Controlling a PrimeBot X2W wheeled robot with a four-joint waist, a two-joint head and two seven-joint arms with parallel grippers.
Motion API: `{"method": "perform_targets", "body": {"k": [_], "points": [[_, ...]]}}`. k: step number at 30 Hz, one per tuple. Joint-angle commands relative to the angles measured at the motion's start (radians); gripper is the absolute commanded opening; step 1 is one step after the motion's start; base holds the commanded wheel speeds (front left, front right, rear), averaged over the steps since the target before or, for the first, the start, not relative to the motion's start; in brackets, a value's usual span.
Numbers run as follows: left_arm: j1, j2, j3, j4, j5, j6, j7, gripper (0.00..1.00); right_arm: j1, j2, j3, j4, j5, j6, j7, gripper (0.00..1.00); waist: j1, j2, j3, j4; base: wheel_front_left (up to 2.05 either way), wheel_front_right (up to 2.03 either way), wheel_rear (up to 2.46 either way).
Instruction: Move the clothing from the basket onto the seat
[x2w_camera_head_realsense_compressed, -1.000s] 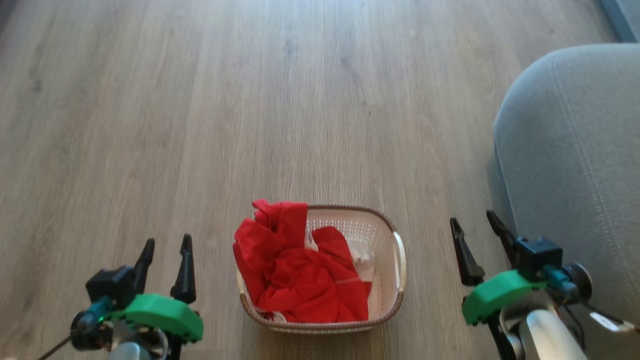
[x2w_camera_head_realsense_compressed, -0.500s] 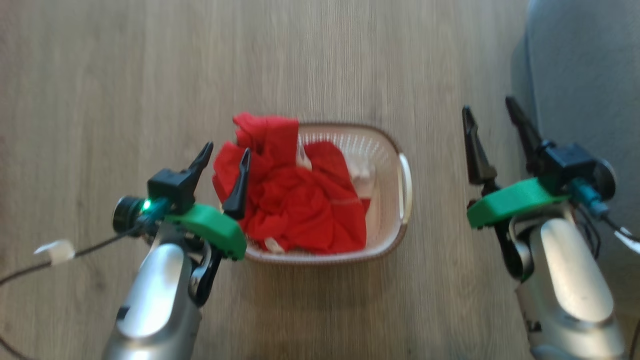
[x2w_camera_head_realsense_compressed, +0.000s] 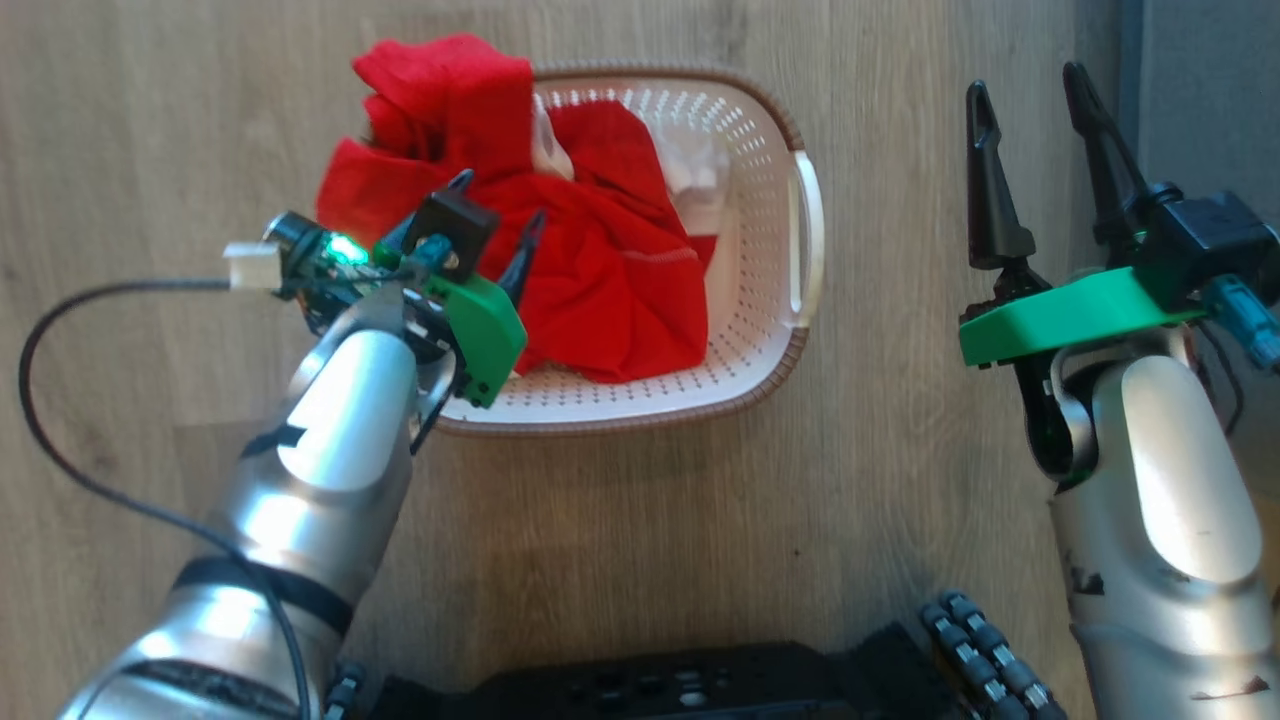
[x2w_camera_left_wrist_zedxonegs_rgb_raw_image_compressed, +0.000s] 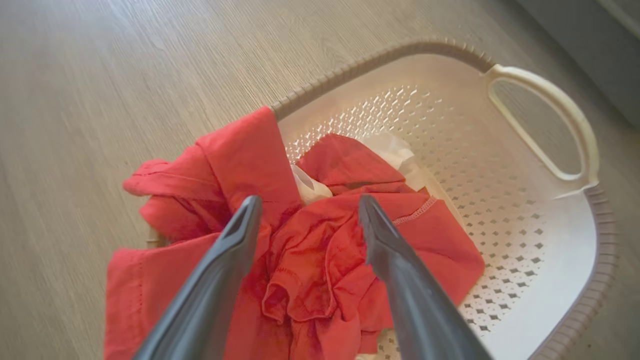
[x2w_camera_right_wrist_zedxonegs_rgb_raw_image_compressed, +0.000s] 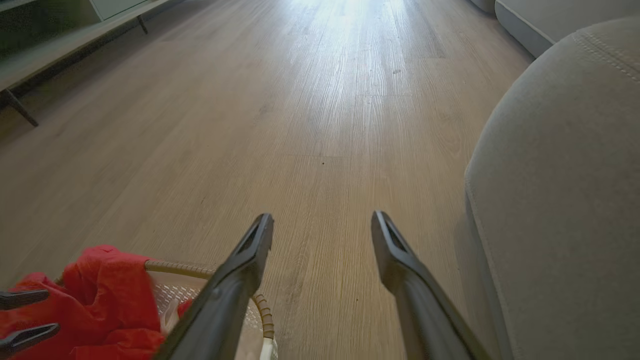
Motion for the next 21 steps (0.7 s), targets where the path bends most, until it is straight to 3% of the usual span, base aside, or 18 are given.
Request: {"method": "perform_targets", "body": {"k": [1, 12, 21], "points": [[-0.019, 0.018, 0.005, 0.022, 0.013, 0.012, 0.01, 1.0, 0.007, -0.002, 0.017, -0.037, 0.011, 0.0, -0.009, 1.0, -0.0003, 0.0001, 0.043, -0.032, 0.0, 0.0, 0.0], [-0.18, 0.022, -0.095, 0.286, 0.088, 0.038, 0.117, 1.0, -0.006, -0.002, 0.03, -0.059, 0.05, 0.0, -0.009, 1.0, -0.0003, 0.0001, 0.106, -0.076, 0.0, 0.0, 0.0], [-0.248, 0.052, -0.126, 0.373, 0.105, 0.048, 0.202, 1.0, -0.014, -0.002, 0.053, -0.072, 0.078, 0.0, -0.009, 1.0, -0.0003, 0.0001, 0.147, -0.109, 0.0, 0.0, 0.0]]}}
